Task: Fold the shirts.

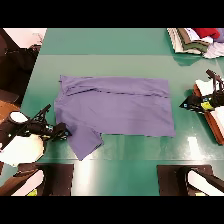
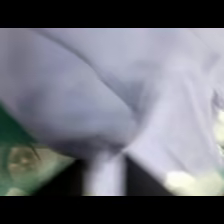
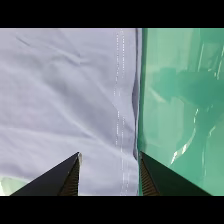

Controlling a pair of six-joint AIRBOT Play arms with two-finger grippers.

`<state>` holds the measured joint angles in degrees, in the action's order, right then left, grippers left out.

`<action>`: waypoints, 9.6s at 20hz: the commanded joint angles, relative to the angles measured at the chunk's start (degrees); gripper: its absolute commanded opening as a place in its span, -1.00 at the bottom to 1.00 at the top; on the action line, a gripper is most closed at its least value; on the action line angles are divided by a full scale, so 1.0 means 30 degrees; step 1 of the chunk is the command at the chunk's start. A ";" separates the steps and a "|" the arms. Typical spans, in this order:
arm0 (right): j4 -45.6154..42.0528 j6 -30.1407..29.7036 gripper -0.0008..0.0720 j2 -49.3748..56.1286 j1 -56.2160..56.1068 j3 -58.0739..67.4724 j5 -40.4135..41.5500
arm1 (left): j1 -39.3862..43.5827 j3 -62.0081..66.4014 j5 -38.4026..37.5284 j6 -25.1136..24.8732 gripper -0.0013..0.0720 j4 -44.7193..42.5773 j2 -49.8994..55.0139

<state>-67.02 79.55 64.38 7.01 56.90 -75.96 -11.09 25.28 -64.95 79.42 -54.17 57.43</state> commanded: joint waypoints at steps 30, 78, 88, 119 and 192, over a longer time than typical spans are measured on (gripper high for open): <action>-0.1231 -0.2142 -0.93 -0.4765 0.4255 -0.7752 -0.3759 | 0.0000 0.1217 -0.6091 0.0539 -0.91 -0.1020 -0.7941; 0.6798 -0.5377 0.41 1.0615 0.3461 0.3257 -0.1399 | 0.1887 1.2713 0.2025 -0.3840 -0.90 0.2856 0.6732; 0.8480 -0.6091 -0.85 1.1475 0.1829 0.3293 -0.1035 | 0.5413 1.2772 0.3708 -0.2965 -0.90 0.2856 0.6776; 0.8298 0.0954 -0.93 0.7606 -0.8750 1.7580 -0.3191 | 1.4892 2.1085 0.2310 -0.1464 -0.90 0.2608 1.6262; 0.6127 -0.0444 0.69 0.5275 -0.7125 0.2922 0.1843 | 0.4277 1.2801 -0.2047 -0.2484 0.78 -0.0903 0.4211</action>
<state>-49.32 78.17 76.79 -15.31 65.69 -70.08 1.78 63.79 -76.25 71.48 -62.92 70.28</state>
